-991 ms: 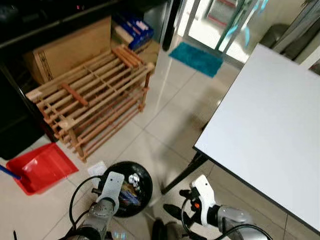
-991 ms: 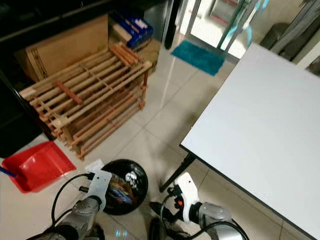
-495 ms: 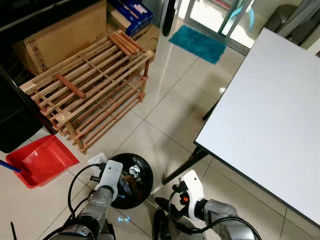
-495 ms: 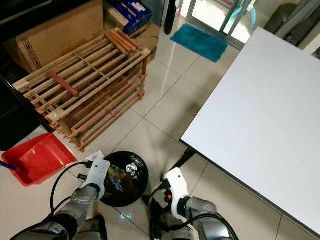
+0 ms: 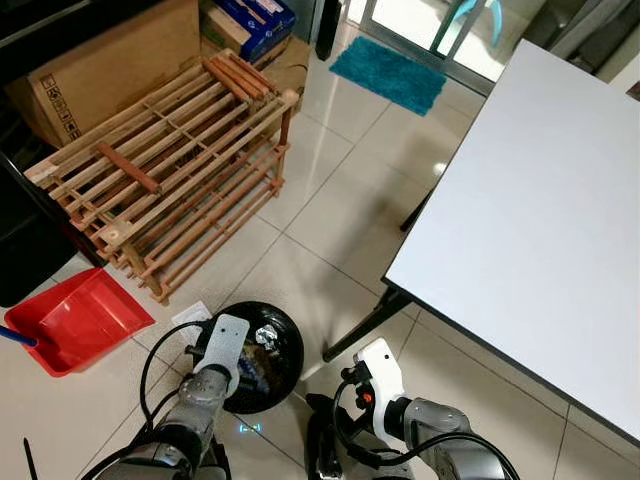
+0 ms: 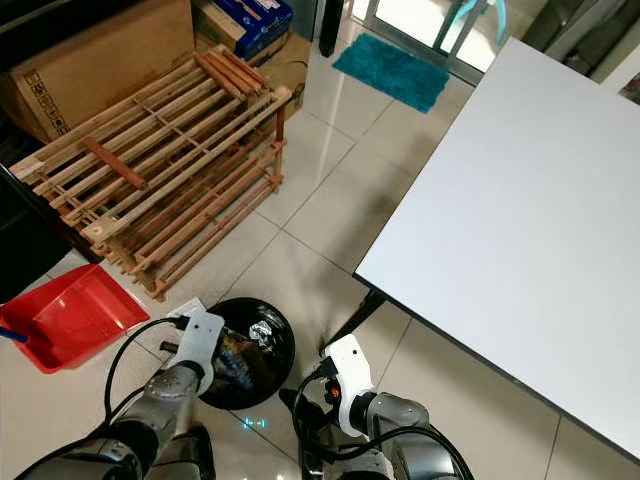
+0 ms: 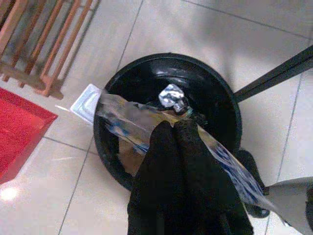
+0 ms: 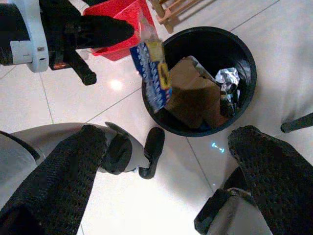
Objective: Picking trash to rubbish bin
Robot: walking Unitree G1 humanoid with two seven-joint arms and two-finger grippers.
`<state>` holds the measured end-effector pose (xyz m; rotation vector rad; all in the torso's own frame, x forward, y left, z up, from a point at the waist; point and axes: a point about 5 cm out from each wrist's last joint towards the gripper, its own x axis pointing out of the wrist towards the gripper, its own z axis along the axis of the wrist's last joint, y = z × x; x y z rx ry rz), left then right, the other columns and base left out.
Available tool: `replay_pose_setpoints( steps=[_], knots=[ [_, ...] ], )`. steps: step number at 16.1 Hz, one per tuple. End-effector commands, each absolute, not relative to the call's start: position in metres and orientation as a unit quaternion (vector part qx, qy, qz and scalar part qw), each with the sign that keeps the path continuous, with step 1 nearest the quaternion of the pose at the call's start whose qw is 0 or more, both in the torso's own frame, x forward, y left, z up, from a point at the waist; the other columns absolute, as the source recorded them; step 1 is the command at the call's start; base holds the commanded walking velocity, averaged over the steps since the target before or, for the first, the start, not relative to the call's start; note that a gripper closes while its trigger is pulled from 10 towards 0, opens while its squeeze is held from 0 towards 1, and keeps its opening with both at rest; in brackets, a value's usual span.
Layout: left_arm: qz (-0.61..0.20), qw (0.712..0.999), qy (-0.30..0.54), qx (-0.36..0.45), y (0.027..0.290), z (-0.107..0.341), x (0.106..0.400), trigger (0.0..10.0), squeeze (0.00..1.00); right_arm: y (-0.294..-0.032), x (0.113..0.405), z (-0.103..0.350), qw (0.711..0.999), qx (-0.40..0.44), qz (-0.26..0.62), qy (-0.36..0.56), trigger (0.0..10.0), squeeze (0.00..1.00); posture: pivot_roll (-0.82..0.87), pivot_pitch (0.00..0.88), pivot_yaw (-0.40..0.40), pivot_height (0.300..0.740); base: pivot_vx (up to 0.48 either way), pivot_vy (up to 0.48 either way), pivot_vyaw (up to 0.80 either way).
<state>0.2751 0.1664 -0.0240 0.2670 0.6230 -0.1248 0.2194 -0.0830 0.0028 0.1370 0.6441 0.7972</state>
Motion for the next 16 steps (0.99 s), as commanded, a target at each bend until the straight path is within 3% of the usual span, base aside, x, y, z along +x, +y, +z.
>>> replay_pose_setpoints(
  steps=[1, 10, 11, 12, 16],
  knots=[
    [-0.076, 0.935, 0.322, 0.126, 0.160, -0.032, 0.266, 10.0, 0.00, -0.088, 0.213, -0.001, 0.869, 0.067, 0.372, 0.320, 10.0, 0.00, -0.19, 0.303, -0.181, 0.740, 0.000, 0.000, 0.00],
    [-0.101, 0.934, 0.321, 0.123, 0.144, -0.030, 0.271, 10.0, 0.00, -0.086, 0.210, 0.002, 0.870, 0.075, 0.374, 0.313, 10.0, 0.00, -0.22, 0.319, -0.169, 0.740, 0.000, 0.000, 0.00],
    [-0.102, 0.933, 0.321, 0.123, 0.144, -0.030, 0.271, 10.0, 0.40, -0.086, 0.209, 0.002, 0.870, 0.075, 0.373, 0.313, 10.0, 0.00, -0.22, 0.320, -0.168, 0.740, 0.000, 0.000, 0.00],
    [-0.103, 0.933, 0.322, 0.123, 0.144, -0.030, 0.271, 10.0, 1.00, -0.085, 0.209, 0.002, 0.870, 0.077, 0.373, 0.313, 10.0, 0.00, -0.22, 0.321, -0.167, 0.740, 0.000, 0.000, 0.00],
    [-0.107, 0.932, 0.322, 0.124, 0.144, -0.031, 0.269, 10.0, 1.00, -0.085, 0.207, 0.001, 0.870, 0.078, 0.371, 0.316, 10.0, 0.00, -0.21, 0.323, -0.163, 0.740, 0.000, 0.000, 0.00]
  ],
)
